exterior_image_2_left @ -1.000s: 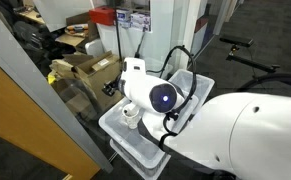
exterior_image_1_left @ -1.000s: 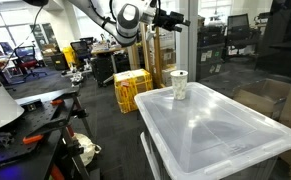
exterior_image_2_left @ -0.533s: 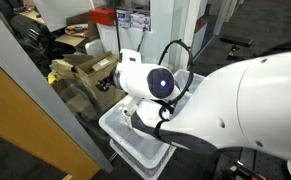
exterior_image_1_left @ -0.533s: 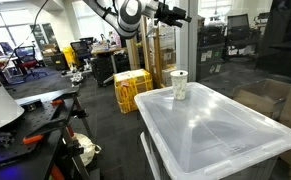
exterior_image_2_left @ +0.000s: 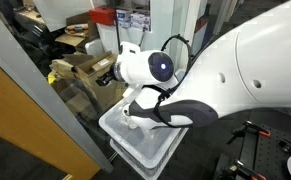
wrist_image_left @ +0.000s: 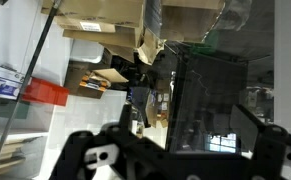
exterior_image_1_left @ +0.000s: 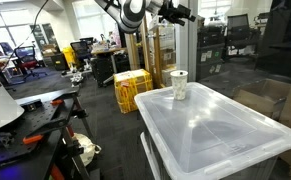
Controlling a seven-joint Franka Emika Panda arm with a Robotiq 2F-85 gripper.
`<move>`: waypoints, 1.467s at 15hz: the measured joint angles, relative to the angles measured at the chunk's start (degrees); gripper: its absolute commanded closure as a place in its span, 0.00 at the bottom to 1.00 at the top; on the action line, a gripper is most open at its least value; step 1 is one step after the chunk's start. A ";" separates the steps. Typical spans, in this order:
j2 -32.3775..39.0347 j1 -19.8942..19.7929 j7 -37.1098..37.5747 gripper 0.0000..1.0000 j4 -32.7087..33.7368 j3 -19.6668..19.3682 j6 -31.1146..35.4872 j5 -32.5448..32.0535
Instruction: Put the black marker inside the white cup
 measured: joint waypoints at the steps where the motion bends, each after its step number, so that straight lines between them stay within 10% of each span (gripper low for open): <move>1: -0.75 -1.20 -0.48 0.00 0.11 1.13 0.00 -0.40; 22: -12.63 -33.18 -7.82 0.00 0.20 26.98 0.00 -18.99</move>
